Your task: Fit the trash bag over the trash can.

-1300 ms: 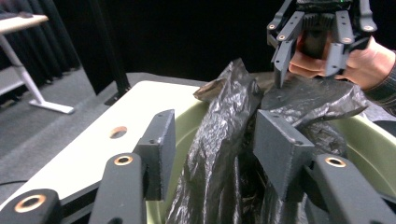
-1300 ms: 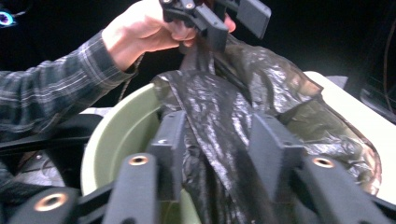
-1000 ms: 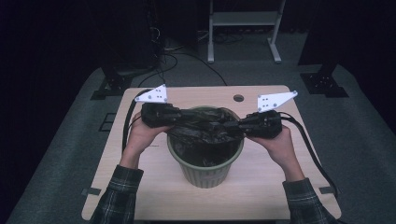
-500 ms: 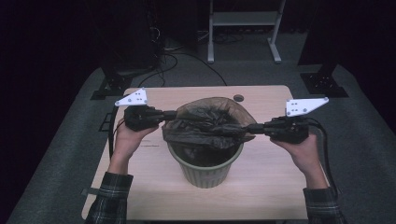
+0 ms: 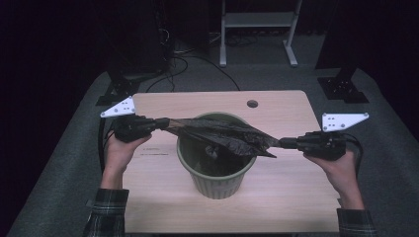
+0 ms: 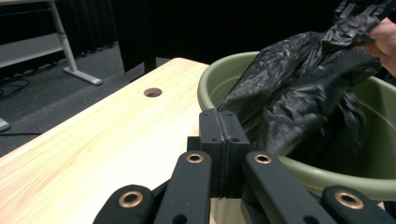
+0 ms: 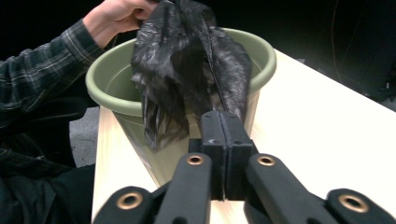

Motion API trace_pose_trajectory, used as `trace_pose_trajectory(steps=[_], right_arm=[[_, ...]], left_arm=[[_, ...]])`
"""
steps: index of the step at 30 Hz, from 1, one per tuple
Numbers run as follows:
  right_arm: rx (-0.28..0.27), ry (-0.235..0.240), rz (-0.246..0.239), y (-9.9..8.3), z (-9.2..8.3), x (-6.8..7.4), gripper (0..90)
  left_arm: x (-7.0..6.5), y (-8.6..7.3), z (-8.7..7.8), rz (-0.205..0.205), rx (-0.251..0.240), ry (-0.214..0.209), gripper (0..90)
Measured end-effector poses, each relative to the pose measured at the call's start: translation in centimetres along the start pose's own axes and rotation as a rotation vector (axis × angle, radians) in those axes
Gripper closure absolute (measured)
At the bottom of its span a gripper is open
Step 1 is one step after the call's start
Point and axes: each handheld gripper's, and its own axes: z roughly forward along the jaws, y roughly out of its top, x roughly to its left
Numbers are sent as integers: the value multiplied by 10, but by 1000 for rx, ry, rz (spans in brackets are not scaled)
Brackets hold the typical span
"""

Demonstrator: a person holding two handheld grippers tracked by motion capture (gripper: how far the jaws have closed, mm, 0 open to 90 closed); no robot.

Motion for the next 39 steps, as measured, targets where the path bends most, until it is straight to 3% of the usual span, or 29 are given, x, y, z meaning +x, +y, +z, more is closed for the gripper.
trace_pose_trajectory(steps=[2, 5, 13, 16, 21, 24, 25, 30, 34, 37, 39], right_arm=[[-26, -2, 10, 3, 0, -1, 693], [-61, -8, 1, 13, 0, -1, 646], [-89, 8, -41, 43, 14, 4, 560], [-100, 18, -58, 50, 18, 10, 548], [-133, 39, -84, 61, 17, 23, 537], [-128, 55, -95, 69, 21, 26, 521], [-115, 62, -92, 72, 25, 27, 517], [-67, 39, -89, 72, 40, 24, 453], [-36, 33, -63, 65, 47, 16, 481], [-18, 35, -63, 59, 50, 13, 648], [-12, 34, -73, 57, 51, 13, 810]], left_arm=[[-3, 1, 1, 10, -14, -16, 897], [-6, 5, 3, 22, -18, -31, 880], [-12, 18, 7, 54, -39, -32, 753], [-14, 25, 7, 67, -55, -11, 628], [-14, 36, 12, 86, -64, -16, 580], [-15, 45, 24, 103, -45, -30, 567], [-15, 49, 36, 112, -18, -46, 554], [-15, 52, 62, 126, 65, -69, 533], [-13, 46, 72, 122, 138, -81, 575], [-14, 44, 71, 128, 166, -80, 725], [-14, 43, 69, 129, 179, -88, 857]])
